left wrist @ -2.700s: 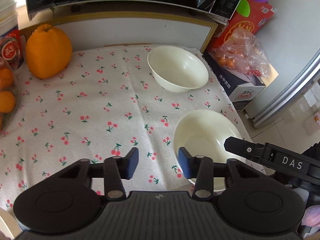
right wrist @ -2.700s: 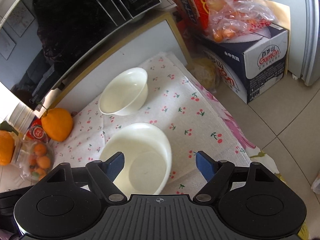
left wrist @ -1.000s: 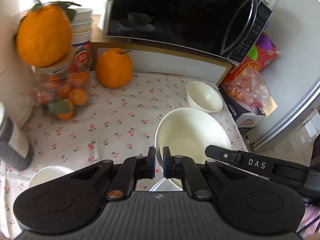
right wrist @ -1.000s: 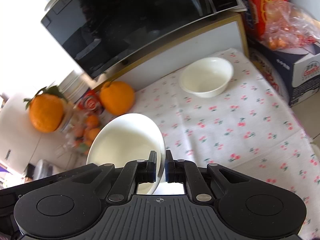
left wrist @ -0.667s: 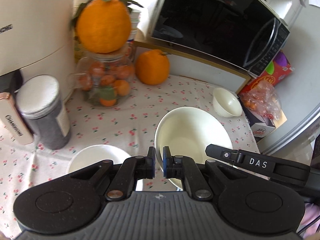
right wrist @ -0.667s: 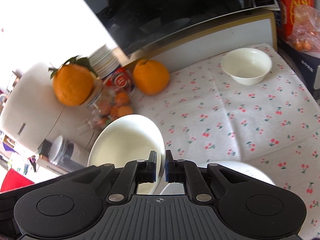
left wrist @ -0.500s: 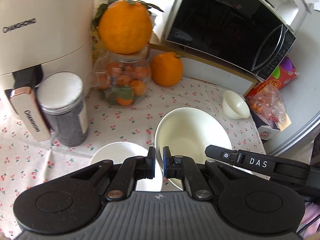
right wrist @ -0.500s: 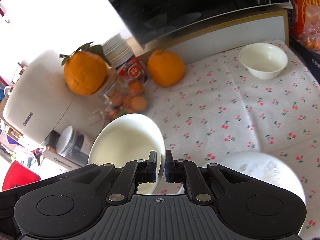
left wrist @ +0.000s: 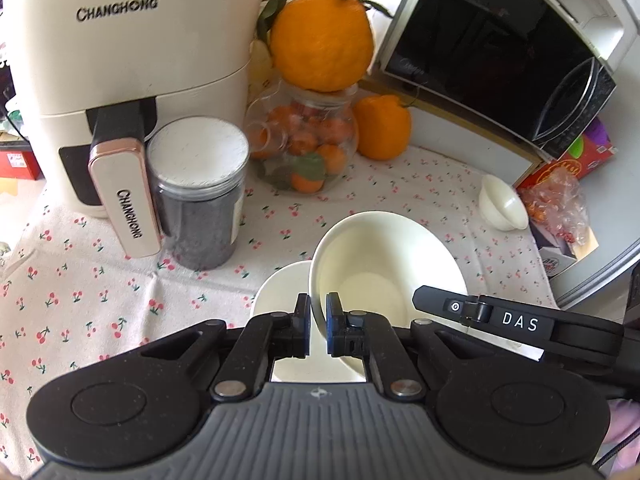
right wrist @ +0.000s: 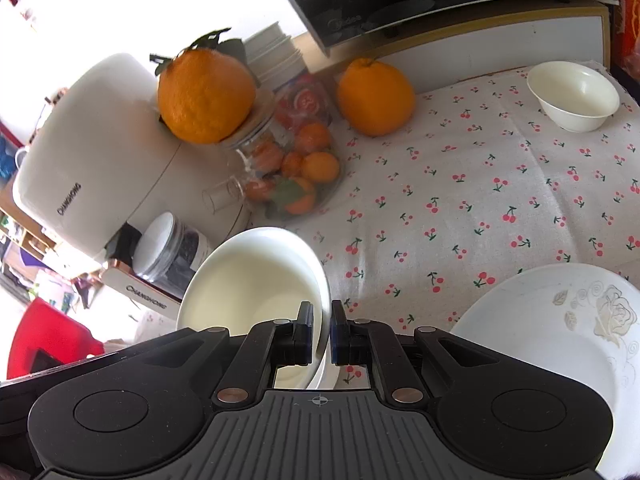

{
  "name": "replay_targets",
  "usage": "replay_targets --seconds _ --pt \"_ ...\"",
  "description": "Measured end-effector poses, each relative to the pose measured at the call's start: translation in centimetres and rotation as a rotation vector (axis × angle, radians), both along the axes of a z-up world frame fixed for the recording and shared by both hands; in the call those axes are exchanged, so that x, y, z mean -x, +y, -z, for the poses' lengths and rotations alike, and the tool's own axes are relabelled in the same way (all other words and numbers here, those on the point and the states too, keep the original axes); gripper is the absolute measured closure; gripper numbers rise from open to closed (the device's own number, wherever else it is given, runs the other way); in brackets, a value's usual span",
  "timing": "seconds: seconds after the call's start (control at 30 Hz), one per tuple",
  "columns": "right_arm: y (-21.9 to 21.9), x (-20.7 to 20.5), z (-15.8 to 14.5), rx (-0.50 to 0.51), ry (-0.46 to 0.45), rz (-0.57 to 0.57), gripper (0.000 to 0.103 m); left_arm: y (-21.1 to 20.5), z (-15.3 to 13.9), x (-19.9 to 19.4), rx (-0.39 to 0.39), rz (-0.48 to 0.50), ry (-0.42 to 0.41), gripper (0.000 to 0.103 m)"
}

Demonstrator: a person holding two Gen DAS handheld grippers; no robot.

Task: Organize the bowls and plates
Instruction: 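Lift the cream bowl with both tools and carry it toward the white bowl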

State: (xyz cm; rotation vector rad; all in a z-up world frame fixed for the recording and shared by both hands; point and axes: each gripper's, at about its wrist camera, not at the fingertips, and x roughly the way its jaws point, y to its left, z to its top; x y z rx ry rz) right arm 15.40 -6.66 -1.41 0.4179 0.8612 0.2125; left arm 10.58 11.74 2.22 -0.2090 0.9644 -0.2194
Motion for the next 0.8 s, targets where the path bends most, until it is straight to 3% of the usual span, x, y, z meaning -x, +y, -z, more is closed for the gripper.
replay_targets --seconds 0.4,0.8 --pt "2.5 -0.1 1.6 0.051 0.046 -0.044 0.094 0.8 1.7 0.2 -0.111 0.0 0.054 0.095" --pt "2.9 -0.2 2.2 0.083 0.046 -0.047 0.094 0.4 3.1 -0.2 -0.161 0.003 0.082 0.094"
